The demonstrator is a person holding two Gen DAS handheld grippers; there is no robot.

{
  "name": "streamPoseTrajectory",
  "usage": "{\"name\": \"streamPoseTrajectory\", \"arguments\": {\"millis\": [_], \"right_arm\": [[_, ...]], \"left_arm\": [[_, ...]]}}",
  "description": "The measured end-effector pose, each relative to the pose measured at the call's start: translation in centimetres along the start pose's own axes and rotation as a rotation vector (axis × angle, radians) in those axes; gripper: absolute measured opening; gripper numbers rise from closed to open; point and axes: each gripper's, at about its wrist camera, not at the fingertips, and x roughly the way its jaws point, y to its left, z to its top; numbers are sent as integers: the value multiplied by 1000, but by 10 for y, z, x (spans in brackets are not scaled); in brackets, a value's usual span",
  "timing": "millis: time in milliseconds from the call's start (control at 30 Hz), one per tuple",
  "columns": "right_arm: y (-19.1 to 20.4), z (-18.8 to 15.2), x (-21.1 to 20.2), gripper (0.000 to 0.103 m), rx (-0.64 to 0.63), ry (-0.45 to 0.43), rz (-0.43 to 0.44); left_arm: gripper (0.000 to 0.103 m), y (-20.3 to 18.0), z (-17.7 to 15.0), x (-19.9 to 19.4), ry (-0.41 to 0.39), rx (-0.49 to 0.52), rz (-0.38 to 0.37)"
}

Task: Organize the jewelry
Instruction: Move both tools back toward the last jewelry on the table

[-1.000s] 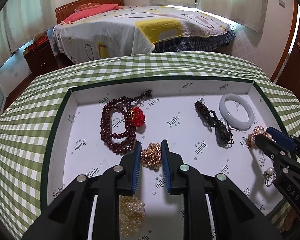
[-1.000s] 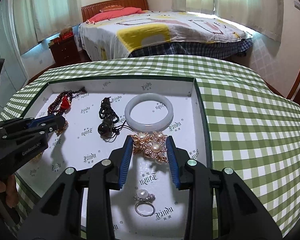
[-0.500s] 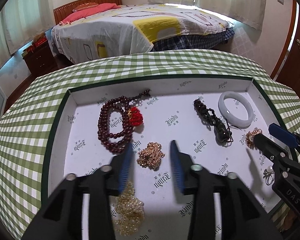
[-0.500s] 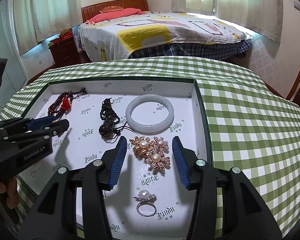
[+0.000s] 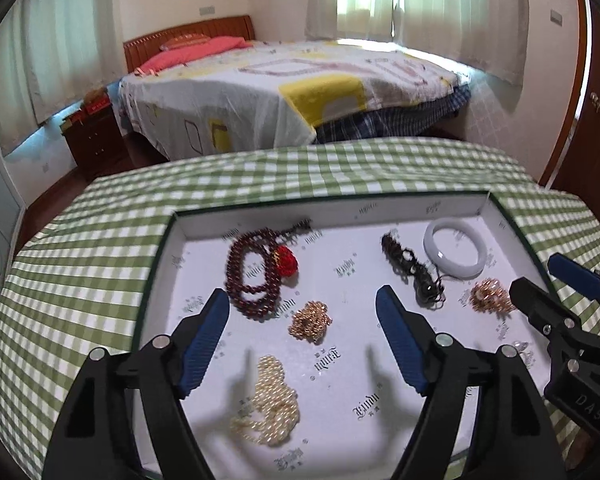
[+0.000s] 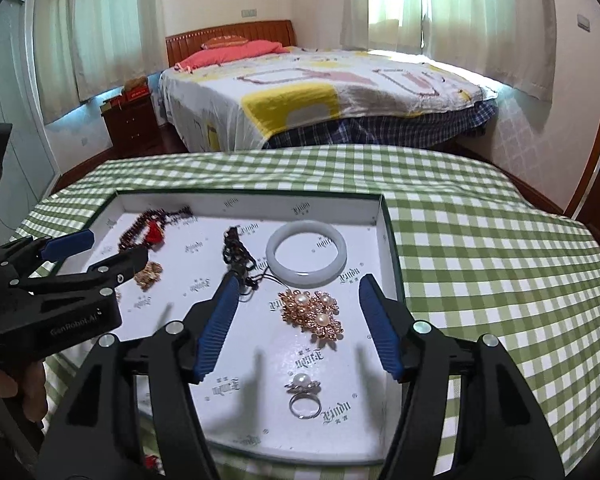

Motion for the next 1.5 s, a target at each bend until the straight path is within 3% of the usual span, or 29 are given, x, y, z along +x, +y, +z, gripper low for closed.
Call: {"name": "streamPoseTrajectory", "arguments": {"millis": [367, 800, 1100, 1167, 1267, 1400, 1500], "right_arm": [[27, -12, -62, 61, 3, -60, 24], [75, -79, -63, 61, -42, 81, 89], [87, -99, -46, 59, -71, 159, 97], [87, -101, -43, 50, -75, 177, 93], [88, -102, -43, 48, -82, 185, 91], [87, -103, -44, 22, -95, 184, 84], [83, -105, -45, 17, -86, 184, 96]], "left_arm": [[75, 45, -24, -77, -99, -83, 27], [75, 96, -91, -111, -21, -120, 108], [75, 114, -122, -109, 36, -160, 144], [75, 116, -125, -107, 45, -163, 148], [75, 117, -127, -107, 49, -166, 150], [75, 115, -129, -106, 54, -160, 150], [75, 113, -130, -105, 58, -155, 150]]}}
